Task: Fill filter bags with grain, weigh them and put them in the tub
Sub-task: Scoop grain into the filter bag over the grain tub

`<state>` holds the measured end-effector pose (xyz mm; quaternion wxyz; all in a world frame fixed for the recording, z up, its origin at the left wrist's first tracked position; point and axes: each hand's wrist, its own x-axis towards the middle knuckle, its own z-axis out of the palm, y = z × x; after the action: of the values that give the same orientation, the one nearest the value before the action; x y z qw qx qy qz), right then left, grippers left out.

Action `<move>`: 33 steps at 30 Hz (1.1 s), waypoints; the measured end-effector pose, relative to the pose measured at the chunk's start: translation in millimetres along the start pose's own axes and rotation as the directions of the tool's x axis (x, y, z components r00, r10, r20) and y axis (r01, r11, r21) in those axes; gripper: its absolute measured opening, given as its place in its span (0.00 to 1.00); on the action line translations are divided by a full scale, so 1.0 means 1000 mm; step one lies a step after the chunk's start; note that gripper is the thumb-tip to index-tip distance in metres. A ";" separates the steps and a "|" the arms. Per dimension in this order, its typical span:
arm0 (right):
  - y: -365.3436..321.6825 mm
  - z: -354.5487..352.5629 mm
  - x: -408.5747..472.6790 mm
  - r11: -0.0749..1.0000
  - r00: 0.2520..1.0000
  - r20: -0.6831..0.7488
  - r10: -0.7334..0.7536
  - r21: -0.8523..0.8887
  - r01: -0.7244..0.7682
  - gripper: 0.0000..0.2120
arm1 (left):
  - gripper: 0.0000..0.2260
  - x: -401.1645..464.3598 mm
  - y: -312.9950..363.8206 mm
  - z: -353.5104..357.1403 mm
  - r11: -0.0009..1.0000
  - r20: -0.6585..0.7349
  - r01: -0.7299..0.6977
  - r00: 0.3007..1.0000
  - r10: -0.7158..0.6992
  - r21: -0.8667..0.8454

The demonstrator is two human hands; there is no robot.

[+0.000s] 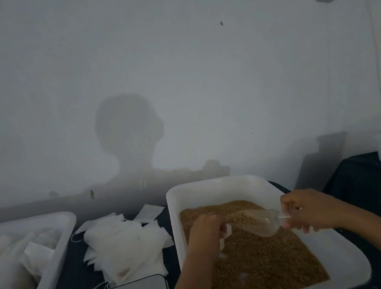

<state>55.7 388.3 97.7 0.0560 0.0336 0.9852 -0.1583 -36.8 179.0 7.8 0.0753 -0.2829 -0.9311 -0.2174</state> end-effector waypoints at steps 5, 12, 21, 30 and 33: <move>0.000 -0.010 -0.010 0.999 1.000 0.023 -0.008 -0.032 0.008 0.10 | 0.07 -0.006 0.007 0.001 0.999 -0.110 -0.041 0.993 0.039 -0.020; -0.012 -0.020 -0.004 0.979 0.997 0.081 -0.010 -0.202 0.026 0.12 | 0.15 -0.006 0.009 0.002 0.995 -0.129 -0.087 0.988 0.081 -0.044; -0.035 -0.041 0.006 0.914 0.997 0.078 0.010 -0.406 0.022 0.12 | 0.13 -0.008 0.008 0.004 0.996 -0.135 -0.089 0.987 0.089 0.008; -0.038 -0.042 0.008 0.887 0.997 0.078 0.014 -0.460 0.023 0.13 | 0.16 -0.007 0.005 0.007 0.994 -0.148 -0.093 0.985 0.084 -0.054; -0.035 -0.040 0.006 0.902 0.997 0.078 0.016 -0.431 0.019 0.13 | 0.15 -0.007 0.005 0.006 0.994 -0.156 -0.085 0.985 0.073 -0.070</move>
<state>42.5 367.7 145.2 0.1010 0.0135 0.9928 0.0623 -28.5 182.3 2.2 0.1445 -0.3047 -0.9017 -0.2707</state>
